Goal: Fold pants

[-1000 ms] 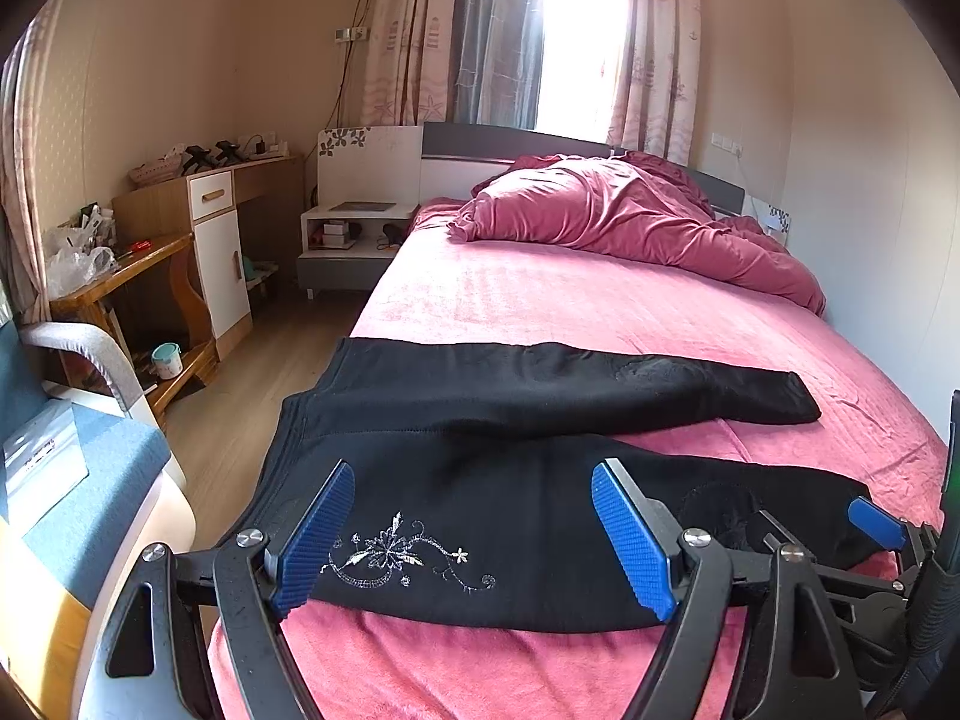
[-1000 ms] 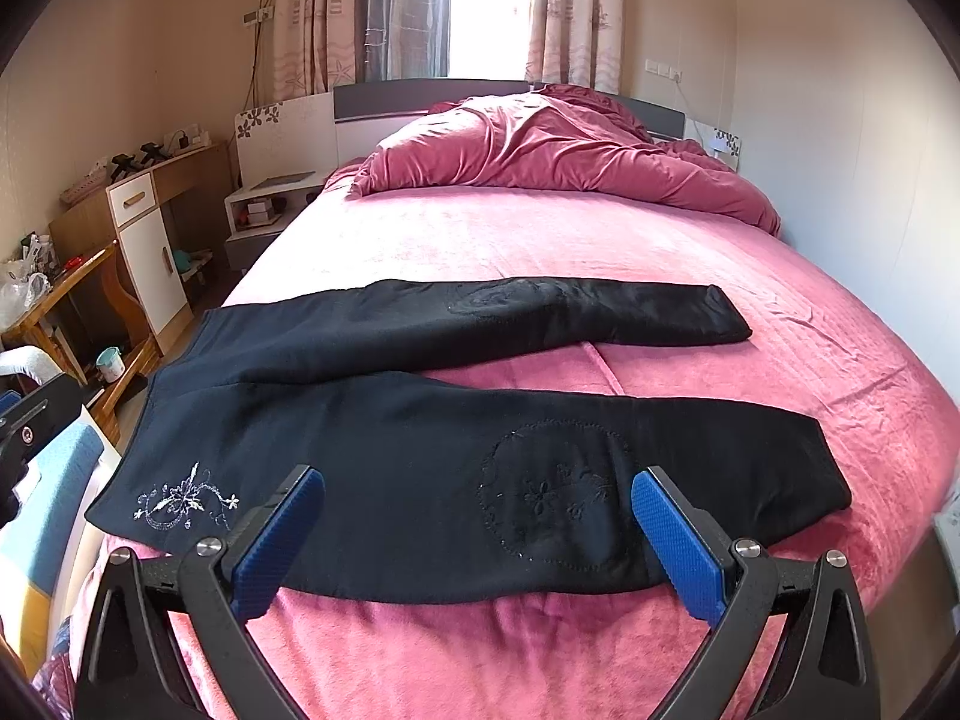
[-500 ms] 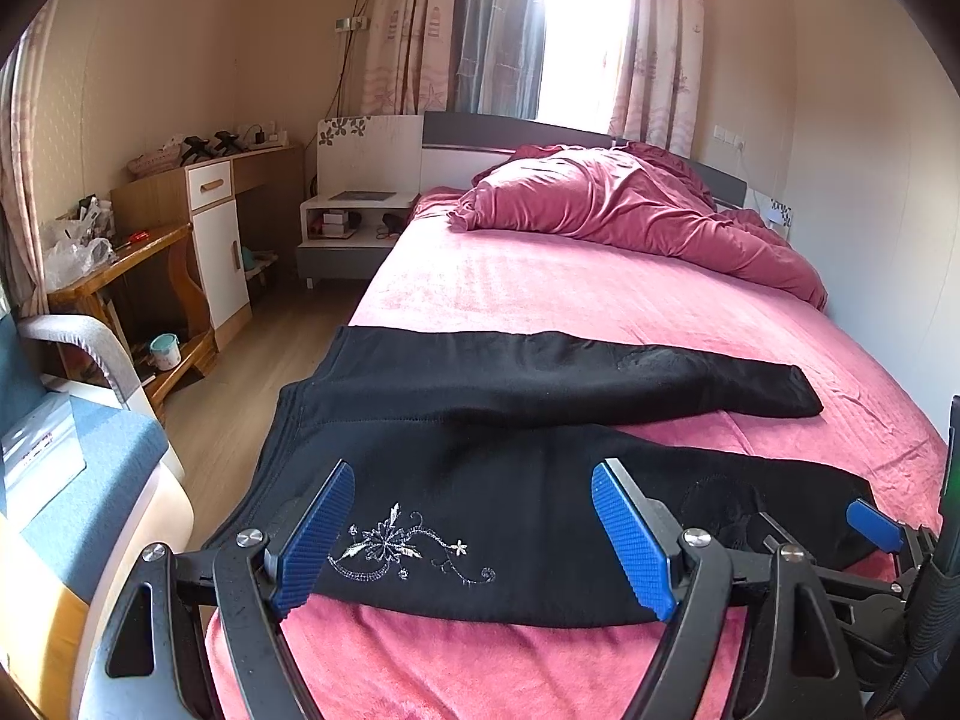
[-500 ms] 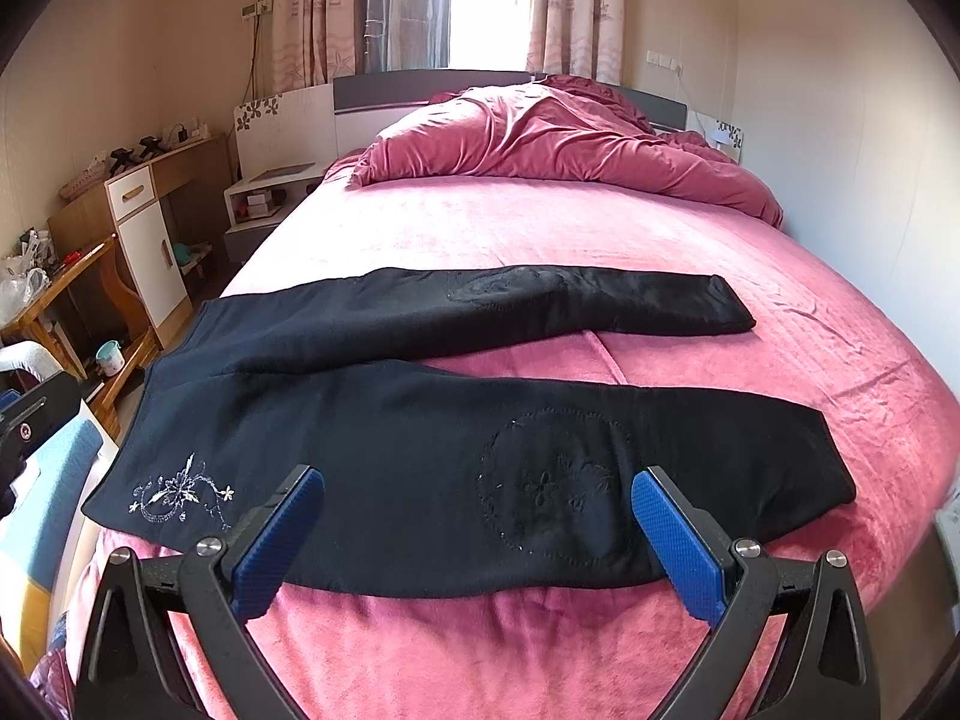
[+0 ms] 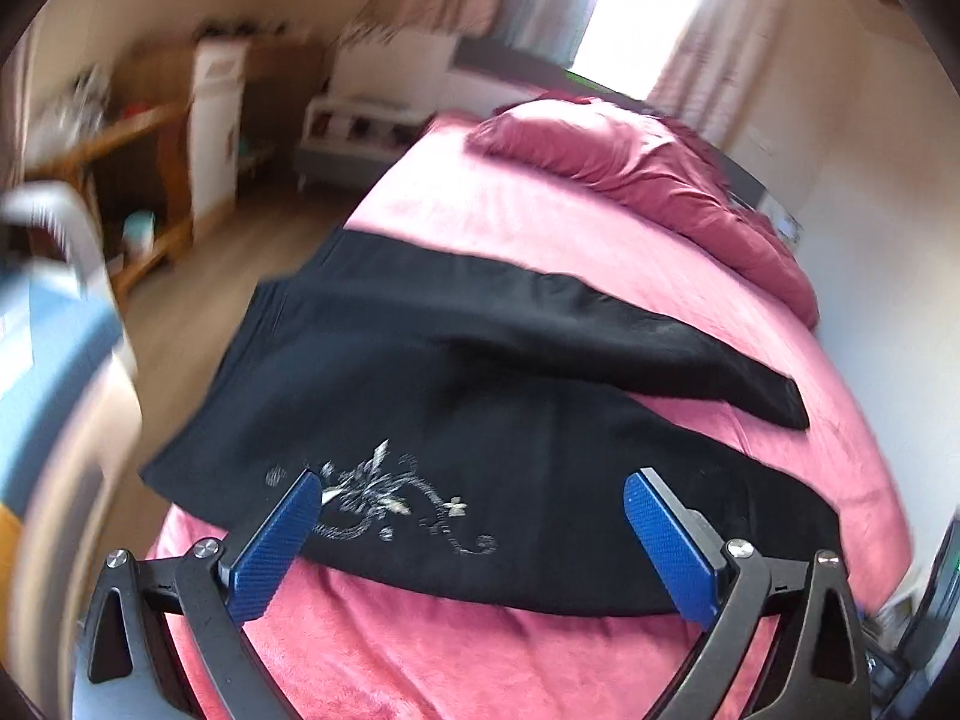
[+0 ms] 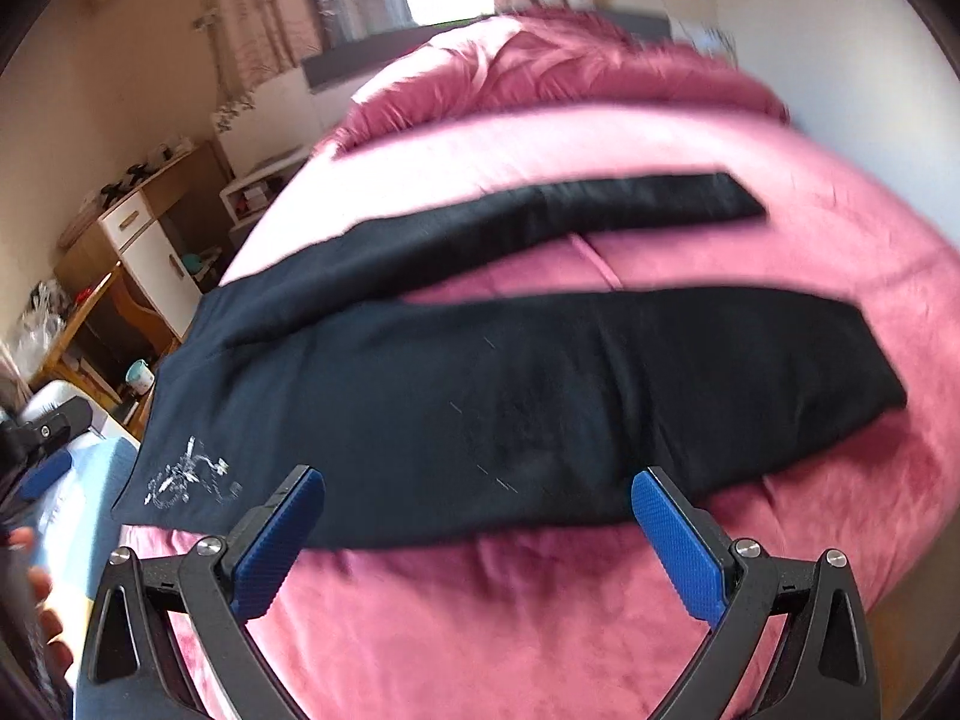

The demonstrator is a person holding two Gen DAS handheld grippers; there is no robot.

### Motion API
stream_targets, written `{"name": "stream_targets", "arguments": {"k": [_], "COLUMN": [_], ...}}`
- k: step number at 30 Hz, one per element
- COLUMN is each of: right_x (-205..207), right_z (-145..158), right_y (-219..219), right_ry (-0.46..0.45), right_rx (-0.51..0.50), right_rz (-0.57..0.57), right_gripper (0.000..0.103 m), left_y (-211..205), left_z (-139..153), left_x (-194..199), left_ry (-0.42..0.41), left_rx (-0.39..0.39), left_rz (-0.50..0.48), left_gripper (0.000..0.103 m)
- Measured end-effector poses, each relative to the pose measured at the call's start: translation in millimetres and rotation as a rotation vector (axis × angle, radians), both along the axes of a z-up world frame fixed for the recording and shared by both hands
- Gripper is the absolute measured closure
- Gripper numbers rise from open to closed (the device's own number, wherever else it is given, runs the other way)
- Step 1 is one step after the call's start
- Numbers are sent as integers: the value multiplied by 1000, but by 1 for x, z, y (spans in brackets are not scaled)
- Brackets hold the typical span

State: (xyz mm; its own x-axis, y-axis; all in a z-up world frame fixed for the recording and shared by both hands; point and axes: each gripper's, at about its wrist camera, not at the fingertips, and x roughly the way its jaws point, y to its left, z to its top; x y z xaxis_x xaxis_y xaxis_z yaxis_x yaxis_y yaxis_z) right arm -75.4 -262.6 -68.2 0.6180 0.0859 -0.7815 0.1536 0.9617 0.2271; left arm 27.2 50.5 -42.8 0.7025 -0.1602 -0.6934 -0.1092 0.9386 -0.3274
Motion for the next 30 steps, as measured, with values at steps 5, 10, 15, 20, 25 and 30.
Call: {"name": "stream_targets", "arguments": {"k": [5, 10, 15, 20, 25, 30], "right_x": [-16, -32, -17, 9, 27, 40], "right_z": [-29, -46, -61, -73, -75, -67], "right_y": [-99, -189, -241, -267, -275, -277], "right_ry": [98, 101, 97, 91, 95, 127], "right_rx": [163, 272, 346, 389, 346, 297], "right_rz": [-230, -469, -594, -656, -647, -630], "right_gripper": [0, 14, 29, 37, 51, 76], "left_y": [52, 97, 121, 132, 141, 143], "left_z": [-40, -71, -100, -118, -123, -117], "left_x": [16, 15, 8, 2, 7, 16], "left_ry": [112, 217, 311, 354, 353, 337], "left_rx": [-59, -81, -167, -260, -311, -326], "left_rz": [114, 215, 252, 274, 298, 319], "left_gripper": [0, 12, 33, 38, 38, 56]}}
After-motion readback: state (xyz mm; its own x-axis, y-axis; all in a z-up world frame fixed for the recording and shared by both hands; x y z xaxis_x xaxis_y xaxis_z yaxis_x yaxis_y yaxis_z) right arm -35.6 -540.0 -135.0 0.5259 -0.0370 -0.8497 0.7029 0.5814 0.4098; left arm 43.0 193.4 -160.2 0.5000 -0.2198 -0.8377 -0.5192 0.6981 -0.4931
